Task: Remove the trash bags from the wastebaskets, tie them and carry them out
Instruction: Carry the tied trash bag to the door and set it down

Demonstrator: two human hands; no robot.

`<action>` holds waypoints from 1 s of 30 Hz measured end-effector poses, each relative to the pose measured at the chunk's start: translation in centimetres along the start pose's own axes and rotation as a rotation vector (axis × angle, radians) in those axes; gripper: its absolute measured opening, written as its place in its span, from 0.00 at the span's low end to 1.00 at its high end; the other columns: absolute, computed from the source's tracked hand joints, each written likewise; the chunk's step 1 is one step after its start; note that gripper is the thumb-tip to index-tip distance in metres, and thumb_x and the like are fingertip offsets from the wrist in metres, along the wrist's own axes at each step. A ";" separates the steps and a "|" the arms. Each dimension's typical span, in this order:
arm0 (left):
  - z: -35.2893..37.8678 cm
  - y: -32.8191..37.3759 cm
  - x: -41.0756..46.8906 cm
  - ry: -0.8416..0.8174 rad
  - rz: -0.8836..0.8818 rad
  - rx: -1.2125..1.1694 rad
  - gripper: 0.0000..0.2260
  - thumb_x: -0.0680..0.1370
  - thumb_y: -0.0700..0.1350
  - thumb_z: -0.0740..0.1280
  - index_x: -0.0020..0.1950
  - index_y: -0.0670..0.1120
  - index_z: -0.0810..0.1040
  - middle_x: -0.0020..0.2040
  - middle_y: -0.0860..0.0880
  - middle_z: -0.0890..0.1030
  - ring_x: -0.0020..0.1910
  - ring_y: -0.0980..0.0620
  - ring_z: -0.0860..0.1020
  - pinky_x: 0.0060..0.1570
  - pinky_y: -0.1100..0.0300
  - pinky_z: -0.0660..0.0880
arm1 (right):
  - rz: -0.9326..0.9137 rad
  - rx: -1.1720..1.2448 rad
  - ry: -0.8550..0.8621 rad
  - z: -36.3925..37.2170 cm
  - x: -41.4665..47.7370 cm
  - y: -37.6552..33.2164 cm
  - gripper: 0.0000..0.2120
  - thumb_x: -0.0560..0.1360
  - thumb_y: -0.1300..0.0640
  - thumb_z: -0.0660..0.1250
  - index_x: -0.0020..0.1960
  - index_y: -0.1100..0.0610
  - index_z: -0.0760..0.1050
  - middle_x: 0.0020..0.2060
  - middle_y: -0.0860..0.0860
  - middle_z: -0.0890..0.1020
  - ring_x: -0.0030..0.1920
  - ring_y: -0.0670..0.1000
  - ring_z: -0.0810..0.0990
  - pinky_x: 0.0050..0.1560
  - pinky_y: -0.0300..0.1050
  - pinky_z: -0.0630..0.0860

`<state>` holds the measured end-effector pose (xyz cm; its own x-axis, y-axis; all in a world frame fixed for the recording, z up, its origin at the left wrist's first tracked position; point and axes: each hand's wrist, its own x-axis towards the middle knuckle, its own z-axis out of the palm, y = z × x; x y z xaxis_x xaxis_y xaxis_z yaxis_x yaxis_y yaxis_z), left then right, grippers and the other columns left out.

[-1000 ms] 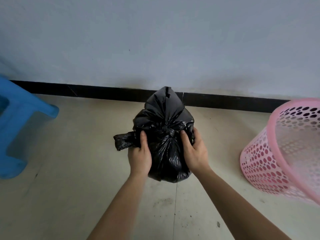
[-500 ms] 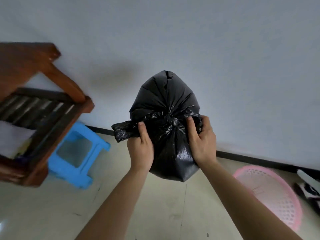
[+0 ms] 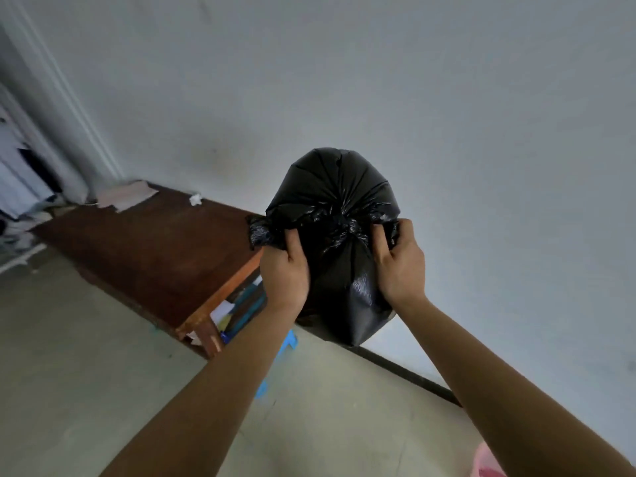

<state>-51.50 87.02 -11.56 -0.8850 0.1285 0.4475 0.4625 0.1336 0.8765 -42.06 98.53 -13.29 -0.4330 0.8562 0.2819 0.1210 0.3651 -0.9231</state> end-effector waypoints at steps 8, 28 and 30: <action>-15.6 -0.8 -3.9 0.349 -0.205 0.154 0.16 0.82 0.43 0.61 0.63 0.32 0.75 0.57 0.30 0.79 0.56 0.34 0.78 0.50 0.51 0.69 | -0.238 0.102 -0.406 6.8 -8.7 -6.6 0.11 0.81 0.48 0.63 0.54 0.55 0.68 0.40 0.52 0.80 0.40 0.54 0.78 0.41 0.48 0.71; -77.9 -2.3 -29.0 1.001 -0.609 0.258 0.31 0.79 0.67 0.58 0.76 0.51 0.65 0.64 0.54 0.73 0.67 0.48 0.72 0.71 0.49 0.66 | -0.242 0.301 -1.792 31.8 -66.0 -29.6 0.32 0.80 0.40 0.63 0.78 0.47 0.53 0.62 0.42 0.70 0.59 0.45 0.72 0.61 0.41 0.65; -81.7 -3.2 -31.0 1.012 -0.674 0.222 0.34 0.77 0.69 0.60 0.77 0.52 0.63 0.69 0.52 0.73 0.69 0.48 0.71 0.72 0.48 0.66 | -0.273 0.294 -1.917 33.0 -69.7 -30.3 0.36 0.80 0.41 0.62 0.80 0.45 0.46 0.64 0.42 0.67 0.64 0.45 0.69 0.64 0.41 0.62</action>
<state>-29.84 2.34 -13.72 -0.5470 -0.8350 -0.0593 -0.1899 0.0548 0.9803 -44.96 15.72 -13.62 -0.6733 -0.7391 -0.0214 -0.1466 0.1618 -0.9759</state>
